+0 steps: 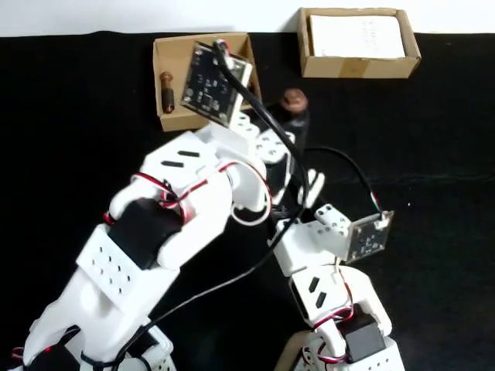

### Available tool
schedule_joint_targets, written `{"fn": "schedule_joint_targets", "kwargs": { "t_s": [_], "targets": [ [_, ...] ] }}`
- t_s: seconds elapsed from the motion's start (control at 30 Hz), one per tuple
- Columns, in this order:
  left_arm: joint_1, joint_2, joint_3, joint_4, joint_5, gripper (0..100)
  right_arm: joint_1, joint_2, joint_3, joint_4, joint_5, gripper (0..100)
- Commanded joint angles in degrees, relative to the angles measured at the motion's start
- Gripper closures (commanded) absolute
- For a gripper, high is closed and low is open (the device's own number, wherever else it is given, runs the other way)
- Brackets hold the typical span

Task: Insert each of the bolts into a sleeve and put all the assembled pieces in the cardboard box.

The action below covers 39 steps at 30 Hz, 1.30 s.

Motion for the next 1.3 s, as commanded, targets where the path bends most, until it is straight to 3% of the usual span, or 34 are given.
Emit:
{"fn": "schedule_joint_targets", "kwargs": {
  "t_s": [0.0,0.27,0.9,1.27],
  "targets": [
    [0.04,0.13,-2.68,-0.97,0.00,99,0.22,-0.66,-0.22,-1.45,0.35,99.2],
    [-3.12,0.13,0.92,0.70,-1.76,99,0.22,-0.66,-0.48,-1.45,0.35,99.2],
    [-3.03,0.22,5.41,0.62,-3.43,99,0.22,-0.66,-0.40,-1.45,0.35,99.2],
    [0.57,0.13,3.47,1.05,-7.82,99,0.22,-0.66,-0.22,-1.45,0.35,99.2]
  ]
}}
